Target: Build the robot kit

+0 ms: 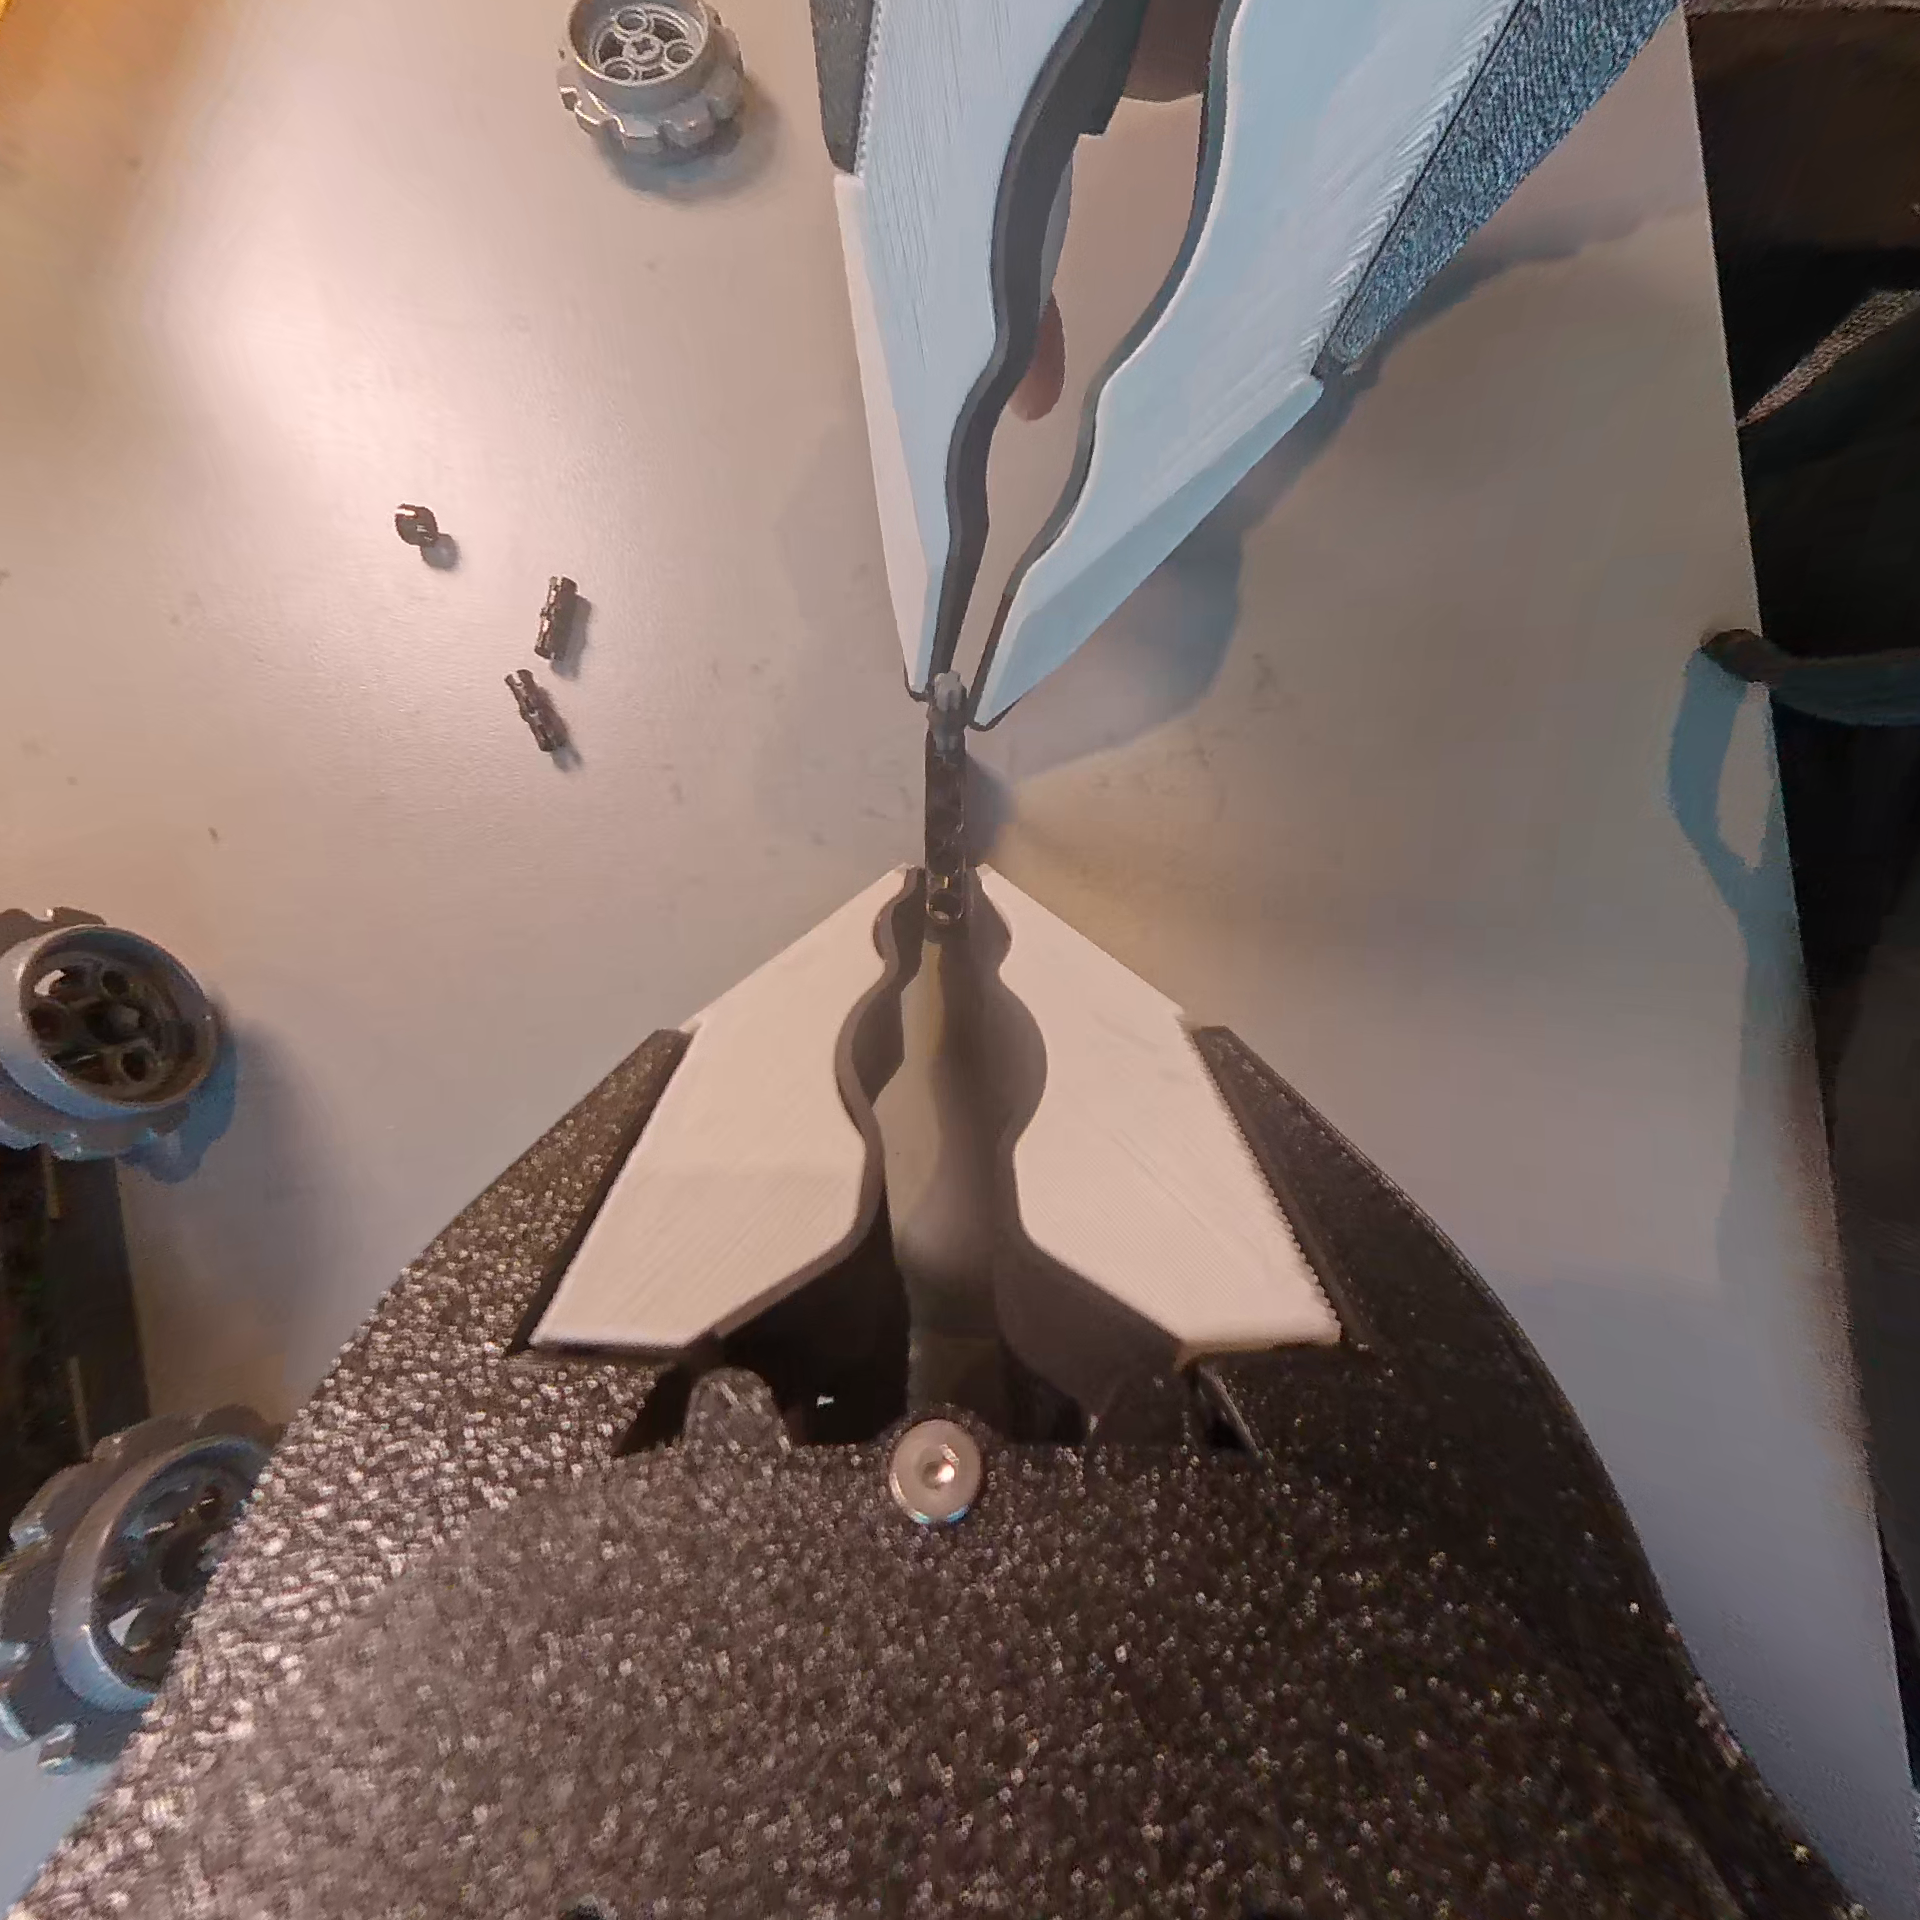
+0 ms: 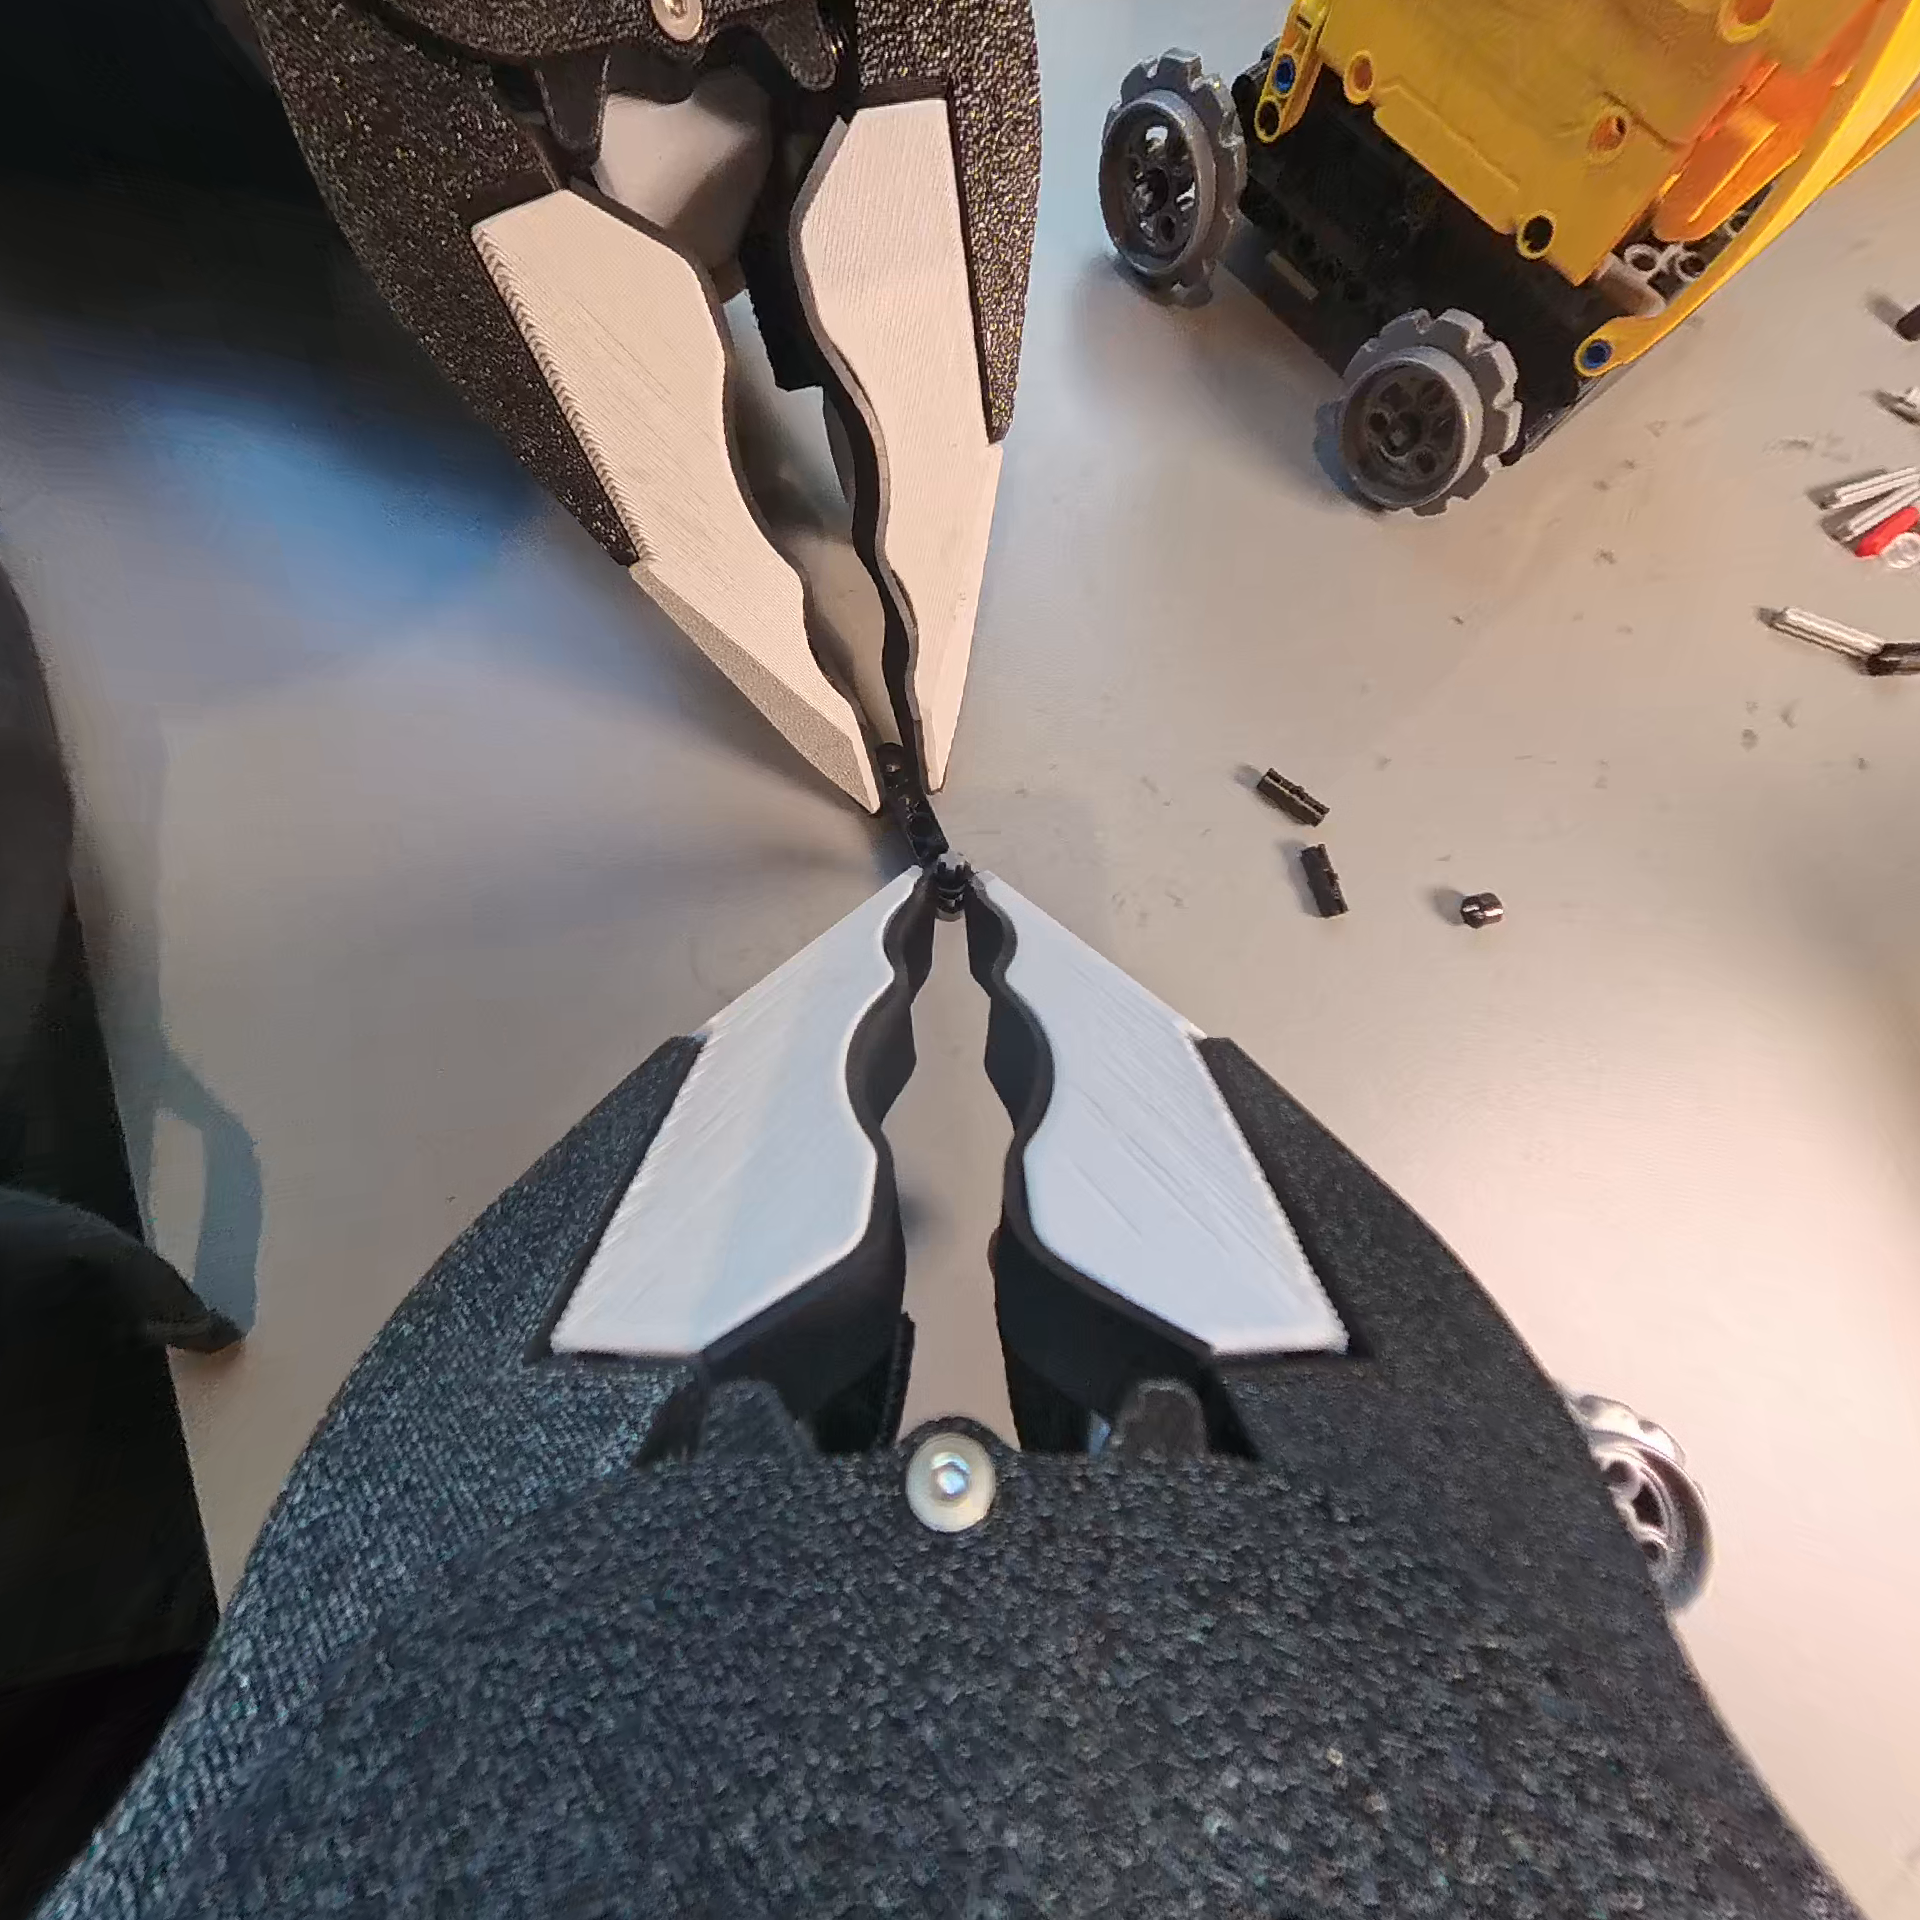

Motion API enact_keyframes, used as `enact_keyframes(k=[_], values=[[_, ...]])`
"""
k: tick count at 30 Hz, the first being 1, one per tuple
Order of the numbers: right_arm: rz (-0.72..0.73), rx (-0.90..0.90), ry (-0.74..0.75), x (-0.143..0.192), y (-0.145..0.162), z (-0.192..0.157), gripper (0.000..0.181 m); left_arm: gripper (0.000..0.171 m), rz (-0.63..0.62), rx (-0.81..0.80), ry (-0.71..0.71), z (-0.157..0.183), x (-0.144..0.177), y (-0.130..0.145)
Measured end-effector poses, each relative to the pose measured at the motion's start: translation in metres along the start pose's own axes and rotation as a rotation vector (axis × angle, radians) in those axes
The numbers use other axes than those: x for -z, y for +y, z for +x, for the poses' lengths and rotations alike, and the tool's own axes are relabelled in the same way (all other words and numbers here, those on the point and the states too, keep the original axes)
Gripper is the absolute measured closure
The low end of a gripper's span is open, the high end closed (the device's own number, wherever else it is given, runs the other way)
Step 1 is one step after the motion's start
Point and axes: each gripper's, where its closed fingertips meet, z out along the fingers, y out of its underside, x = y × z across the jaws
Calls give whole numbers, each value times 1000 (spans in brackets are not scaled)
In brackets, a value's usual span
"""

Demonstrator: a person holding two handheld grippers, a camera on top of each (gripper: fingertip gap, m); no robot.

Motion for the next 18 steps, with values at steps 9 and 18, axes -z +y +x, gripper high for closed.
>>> enact_keyframes(k=[9, 18], values=[[12, -24, -25, -4, 0, 0, 174, 166, 2, -4, 1, 0, 0, 0], [-70, 26, -48, -6, 3, -1, 175, 166, 2, 0, 4, 0, 0, 0]])
